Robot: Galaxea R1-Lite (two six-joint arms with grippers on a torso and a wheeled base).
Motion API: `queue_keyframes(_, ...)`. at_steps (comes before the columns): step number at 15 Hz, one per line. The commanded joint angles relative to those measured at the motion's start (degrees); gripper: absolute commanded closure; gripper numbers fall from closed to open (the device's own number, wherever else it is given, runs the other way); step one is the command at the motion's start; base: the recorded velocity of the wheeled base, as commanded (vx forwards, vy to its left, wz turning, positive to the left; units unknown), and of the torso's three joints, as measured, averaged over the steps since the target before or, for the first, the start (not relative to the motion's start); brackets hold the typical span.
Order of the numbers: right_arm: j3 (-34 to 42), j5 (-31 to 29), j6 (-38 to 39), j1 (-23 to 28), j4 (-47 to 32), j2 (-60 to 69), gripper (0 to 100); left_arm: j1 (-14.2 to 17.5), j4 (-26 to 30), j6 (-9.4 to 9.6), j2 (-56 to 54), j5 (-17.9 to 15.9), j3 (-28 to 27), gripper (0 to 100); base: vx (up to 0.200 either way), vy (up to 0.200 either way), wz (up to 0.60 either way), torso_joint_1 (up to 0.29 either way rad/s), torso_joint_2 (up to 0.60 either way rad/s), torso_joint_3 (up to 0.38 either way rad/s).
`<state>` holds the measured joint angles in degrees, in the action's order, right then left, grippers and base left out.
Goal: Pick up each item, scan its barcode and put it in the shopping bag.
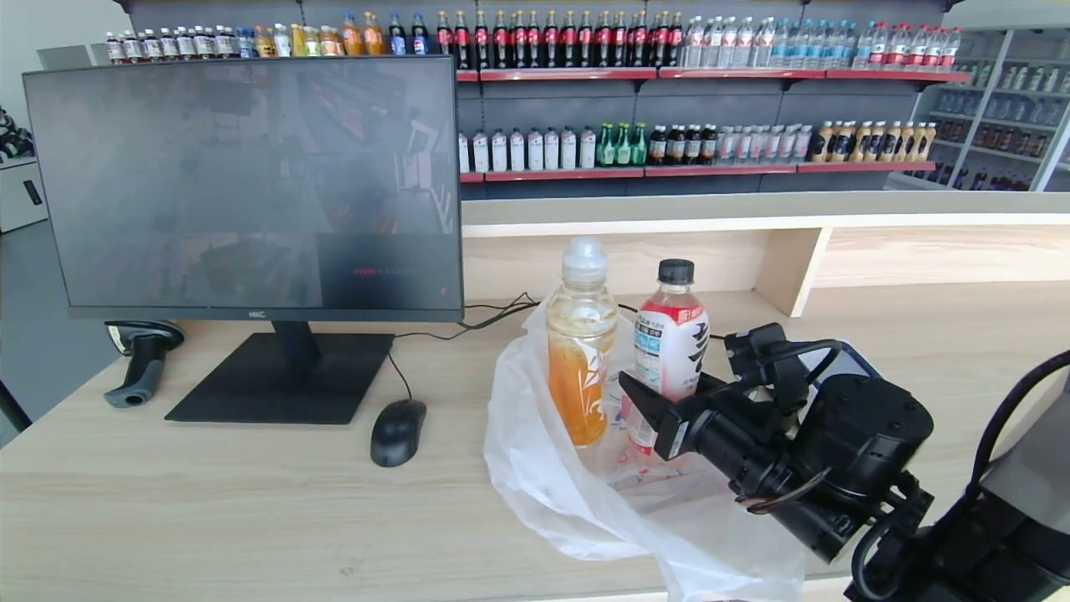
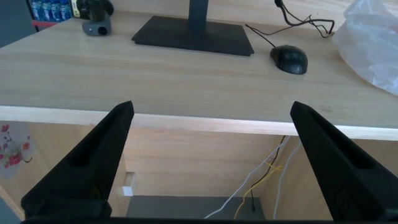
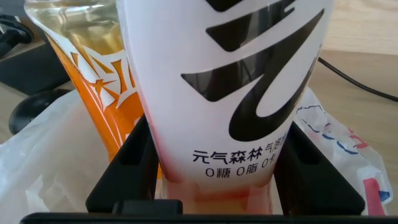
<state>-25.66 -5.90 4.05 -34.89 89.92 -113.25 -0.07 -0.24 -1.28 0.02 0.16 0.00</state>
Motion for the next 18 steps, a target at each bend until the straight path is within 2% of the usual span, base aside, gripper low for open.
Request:
queue_keyframes(1, 0.17, 0.01, 0.00, 0.00, 0.08, -0.39, 100, 0.07, -0.02, -0.13, -0.02, 0.02, 0.00, 0, 0.000, 0.000, 0.00, 0.000, 0.00, 0.000)
queue_keyframes(18, 4.13, 0.01, 0.00, -0.18, 0.08, 0.14, 100, 0.07, -0.02, -0.13, -0.02, 0.02, 0.00, 0, 0.000, 0.000, 0.00, 0.000, 0.00, 0.000)
